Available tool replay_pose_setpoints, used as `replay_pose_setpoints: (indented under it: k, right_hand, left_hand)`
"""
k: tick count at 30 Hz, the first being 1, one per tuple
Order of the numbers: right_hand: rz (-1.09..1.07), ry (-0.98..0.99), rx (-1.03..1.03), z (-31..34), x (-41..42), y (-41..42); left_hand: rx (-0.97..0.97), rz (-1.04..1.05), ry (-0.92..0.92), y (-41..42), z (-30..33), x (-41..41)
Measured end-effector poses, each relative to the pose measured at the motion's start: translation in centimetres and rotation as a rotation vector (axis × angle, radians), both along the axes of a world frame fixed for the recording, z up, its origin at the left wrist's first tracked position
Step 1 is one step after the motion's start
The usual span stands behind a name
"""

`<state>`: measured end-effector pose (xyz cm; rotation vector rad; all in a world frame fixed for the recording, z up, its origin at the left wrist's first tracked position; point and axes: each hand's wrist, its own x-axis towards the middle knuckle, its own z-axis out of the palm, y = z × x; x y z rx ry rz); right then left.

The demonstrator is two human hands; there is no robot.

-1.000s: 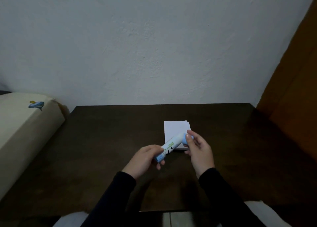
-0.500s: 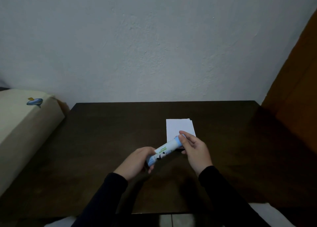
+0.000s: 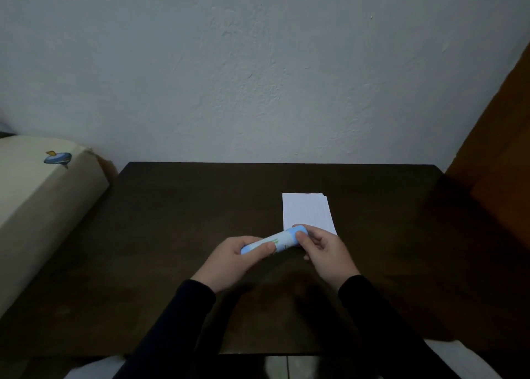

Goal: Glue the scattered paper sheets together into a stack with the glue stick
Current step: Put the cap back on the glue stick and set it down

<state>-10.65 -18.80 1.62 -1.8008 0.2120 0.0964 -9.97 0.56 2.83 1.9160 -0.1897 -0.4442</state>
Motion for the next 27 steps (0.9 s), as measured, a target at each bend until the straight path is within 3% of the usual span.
replay_pose_setpoints:
  k: [5,9,15,23,27]
  right_hand:
    - [-0.126,0.051,0.056,0.1,0.0,0.8]
    - [-0.141,0.020,0.044,0.0,-0.1,1.5]
    - [0.015,-0.107,-0.014,-0.2,-0.2,0.5]
    - [0.000,-0.023,-0.169,0.0,-0.2,1.2]
    - [0.015,0.001,-0.141,0.3,-0.3,1.0]
  left_hand:
    - [-0.015,-0.030,-0.112,-0.2,-0.1,-0.3]
    - [-0.119,0.036,0.001,-0.3,0.2,-0.3]
    - [-0.067,0.015,0.030,0.9,0.1,0.0]
    - [0.047,-0.035,-0.073,1.0,-0.2,-0.4]
    - [0.039,-0.017,-0.058,0.9,-0.3,-0.3]
